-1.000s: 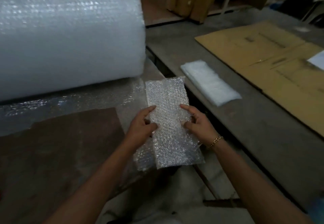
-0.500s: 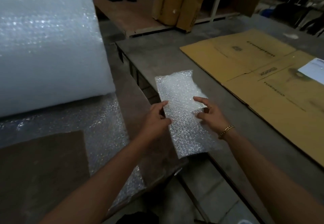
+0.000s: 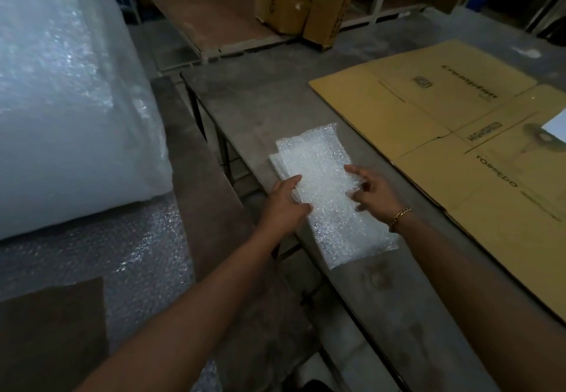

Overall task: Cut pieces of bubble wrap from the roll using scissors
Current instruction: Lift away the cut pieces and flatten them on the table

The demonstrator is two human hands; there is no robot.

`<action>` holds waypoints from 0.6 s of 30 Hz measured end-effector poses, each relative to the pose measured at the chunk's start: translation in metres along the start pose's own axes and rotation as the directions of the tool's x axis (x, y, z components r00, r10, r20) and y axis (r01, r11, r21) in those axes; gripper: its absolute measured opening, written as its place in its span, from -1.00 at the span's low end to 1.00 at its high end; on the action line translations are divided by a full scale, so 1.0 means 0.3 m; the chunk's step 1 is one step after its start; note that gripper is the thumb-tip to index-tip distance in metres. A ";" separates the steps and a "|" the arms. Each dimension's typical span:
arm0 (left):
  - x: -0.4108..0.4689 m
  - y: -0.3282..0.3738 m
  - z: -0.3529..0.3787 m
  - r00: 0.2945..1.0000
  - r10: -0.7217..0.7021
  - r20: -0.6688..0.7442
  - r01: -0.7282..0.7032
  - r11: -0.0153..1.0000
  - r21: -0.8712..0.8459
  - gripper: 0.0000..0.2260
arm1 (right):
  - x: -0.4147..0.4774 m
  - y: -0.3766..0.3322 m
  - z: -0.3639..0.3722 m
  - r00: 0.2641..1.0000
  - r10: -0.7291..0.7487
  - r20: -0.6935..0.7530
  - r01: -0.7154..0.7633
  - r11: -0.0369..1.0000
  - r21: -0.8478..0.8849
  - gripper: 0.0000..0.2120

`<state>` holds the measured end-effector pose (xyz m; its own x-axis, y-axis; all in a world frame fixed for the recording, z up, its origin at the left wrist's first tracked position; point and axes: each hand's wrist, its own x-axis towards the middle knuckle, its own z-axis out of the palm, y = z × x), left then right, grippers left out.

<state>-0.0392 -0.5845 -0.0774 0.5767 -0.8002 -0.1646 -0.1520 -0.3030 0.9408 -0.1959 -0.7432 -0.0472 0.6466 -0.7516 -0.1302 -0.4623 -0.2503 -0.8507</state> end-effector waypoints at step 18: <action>0.099 -0.012 0.131 0.984 -0.086 -0.156 0.127 0.954 0.272 -0.35 | 0.271 0.165 -0.003 0.962 -0.134 0.240 0.187 0.958 -0.216 -0.43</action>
<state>-0.0529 -0.6276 -0.0972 0.7056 -0.6806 -0.1971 -0.2900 -0.5312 0.7961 -0.1667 -0.8170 -0.0994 0.8291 -0.5429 -0.1338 -0.4530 -0.5119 -0.7298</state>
